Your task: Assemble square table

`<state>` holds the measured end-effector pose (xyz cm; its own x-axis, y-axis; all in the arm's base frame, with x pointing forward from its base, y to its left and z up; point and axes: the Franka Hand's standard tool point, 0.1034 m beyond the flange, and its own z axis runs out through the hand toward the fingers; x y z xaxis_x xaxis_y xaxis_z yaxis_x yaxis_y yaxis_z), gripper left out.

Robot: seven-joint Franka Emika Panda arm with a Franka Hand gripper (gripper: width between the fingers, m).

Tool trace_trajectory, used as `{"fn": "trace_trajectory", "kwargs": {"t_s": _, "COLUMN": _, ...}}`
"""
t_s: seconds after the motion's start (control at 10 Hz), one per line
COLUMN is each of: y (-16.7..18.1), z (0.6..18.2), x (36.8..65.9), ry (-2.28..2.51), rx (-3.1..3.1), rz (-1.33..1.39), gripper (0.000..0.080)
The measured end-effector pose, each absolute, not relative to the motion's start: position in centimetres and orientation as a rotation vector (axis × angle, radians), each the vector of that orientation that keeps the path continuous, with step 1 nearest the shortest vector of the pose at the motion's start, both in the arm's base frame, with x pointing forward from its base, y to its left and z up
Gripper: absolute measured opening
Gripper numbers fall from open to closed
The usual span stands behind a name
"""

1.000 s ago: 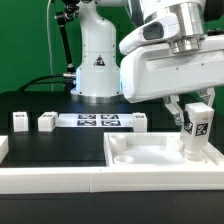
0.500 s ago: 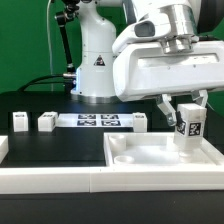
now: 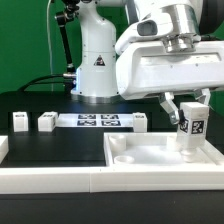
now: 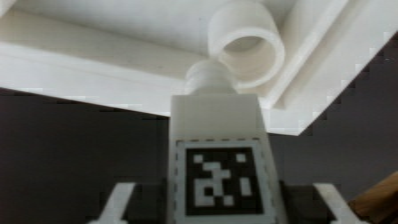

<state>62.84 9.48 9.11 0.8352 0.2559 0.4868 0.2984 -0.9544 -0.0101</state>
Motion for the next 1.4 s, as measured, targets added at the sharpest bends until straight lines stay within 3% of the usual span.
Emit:
{"fn": "trace_trajectory", "kwargs": {"t_s": 1.0, "y": 11.2, "z": 8.9, "x": 61.6, "ry": -0.471, "rx": -2.918, "rz": -0.739, "gripper": 0.0290}}
{"fn": "trace_trajectory", "kwargs": {"t_s": 1.4, "y": 11.3, "z": 7.7, "x": 61.2, "ry": -0.470, "rx": -2.921, "rz": -0.713, "gripper": 0.0290}}
